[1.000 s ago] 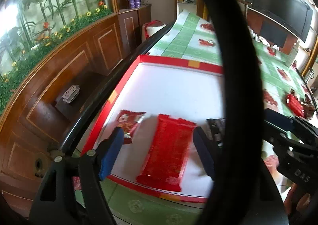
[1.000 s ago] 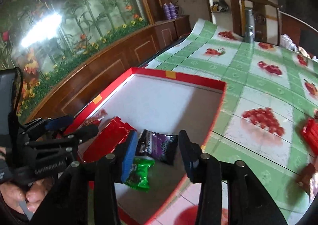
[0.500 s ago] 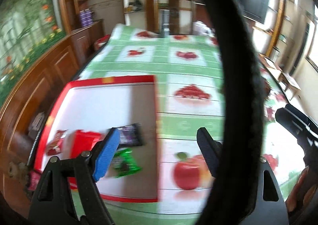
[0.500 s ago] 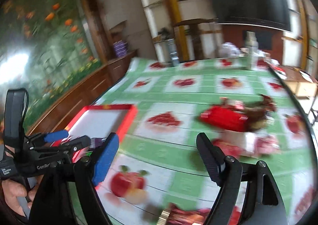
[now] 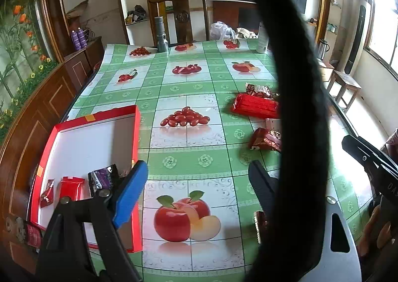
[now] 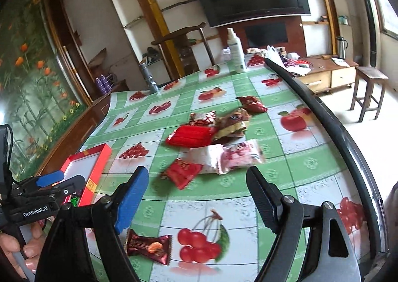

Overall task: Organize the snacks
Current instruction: 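Move both tools back toward the snack pile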

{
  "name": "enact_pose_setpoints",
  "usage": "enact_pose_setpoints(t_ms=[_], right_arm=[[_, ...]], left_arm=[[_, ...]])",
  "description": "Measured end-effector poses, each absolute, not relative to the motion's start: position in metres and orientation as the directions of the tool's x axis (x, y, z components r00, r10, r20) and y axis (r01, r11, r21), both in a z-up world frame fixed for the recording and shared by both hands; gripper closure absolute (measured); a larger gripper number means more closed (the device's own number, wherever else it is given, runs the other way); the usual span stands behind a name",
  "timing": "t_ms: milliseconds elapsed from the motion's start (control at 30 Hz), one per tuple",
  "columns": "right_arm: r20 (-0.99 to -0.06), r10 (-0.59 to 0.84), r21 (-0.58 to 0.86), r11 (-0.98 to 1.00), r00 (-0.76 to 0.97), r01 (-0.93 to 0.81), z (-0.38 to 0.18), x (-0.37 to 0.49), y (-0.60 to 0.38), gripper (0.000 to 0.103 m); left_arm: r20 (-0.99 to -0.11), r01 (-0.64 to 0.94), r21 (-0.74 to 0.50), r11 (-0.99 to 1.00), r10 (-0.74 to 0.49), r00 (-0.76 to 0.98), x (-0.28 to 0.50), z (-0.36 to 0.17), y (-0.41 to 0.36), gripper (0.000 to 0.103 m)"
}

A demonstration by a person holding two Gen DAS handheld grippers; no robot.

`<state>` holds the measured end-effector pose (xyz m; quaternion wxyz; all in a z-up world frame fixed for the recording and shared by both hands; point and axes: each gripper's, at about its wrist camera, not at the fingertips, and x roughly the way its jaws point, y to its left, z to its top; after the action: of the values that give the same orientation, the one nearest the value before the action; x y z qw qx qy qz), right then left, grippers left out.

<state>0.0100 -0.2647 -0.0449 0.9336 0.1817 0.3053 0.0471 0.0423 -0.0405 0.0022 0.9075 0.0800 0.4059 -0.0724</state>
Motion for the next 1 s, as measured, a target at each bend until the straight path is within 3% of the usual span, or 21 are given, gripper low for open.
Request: enact_pose_setpoints(t_ms=[267, 433, 600, 700, 1000], right_arm=[[-0.552, 0.19, 0.384, 0.922, 0.812, 0.045, -0.049, 0.003, -0.281, 0.022], [-0.545, 0.198, 0.391, 0.92, 0.815, 0.038, -0.045, -0.001, -0.283, 0.022], [-0.522, 0.202, 0.416, 0.909, 0.829, 0.04, -0.047, -0.004, -0.289, 0.018], [-0.573, 0.205, 0.404, 0.913, 0.793, 0.055, -0.057, 0.005, -0.292, 0.017], [-0.602, 0.161, 0.379, 0.92, 0.782, 0.102, -0.066, 0.003, -0.306, 0.017]], left_arm=[[-0.745, 0.211, 0.097, 0.973, -0.07, 0.664, 0.039, 0.004, -0.048, 0.019], [-0.737, 0.256, 0.187, 0.948, -0.037, 0.675, 0.024, 0.006, -0.047, 0.019], [-0.761, 0.163, -0.003, 0.987, -0.108, 0.64, 0.018, 0.0, -0.034, 0.017], [-0.771, 0.176, 0.066, 0.982, -0.062, 0.634, 0.024, -0.005, -0.045, 0.017], [-0.782, 0.227, 0.09, 0.97, -0.073, 0.619, 0.046, -0.018, -0.068, 0.017]])
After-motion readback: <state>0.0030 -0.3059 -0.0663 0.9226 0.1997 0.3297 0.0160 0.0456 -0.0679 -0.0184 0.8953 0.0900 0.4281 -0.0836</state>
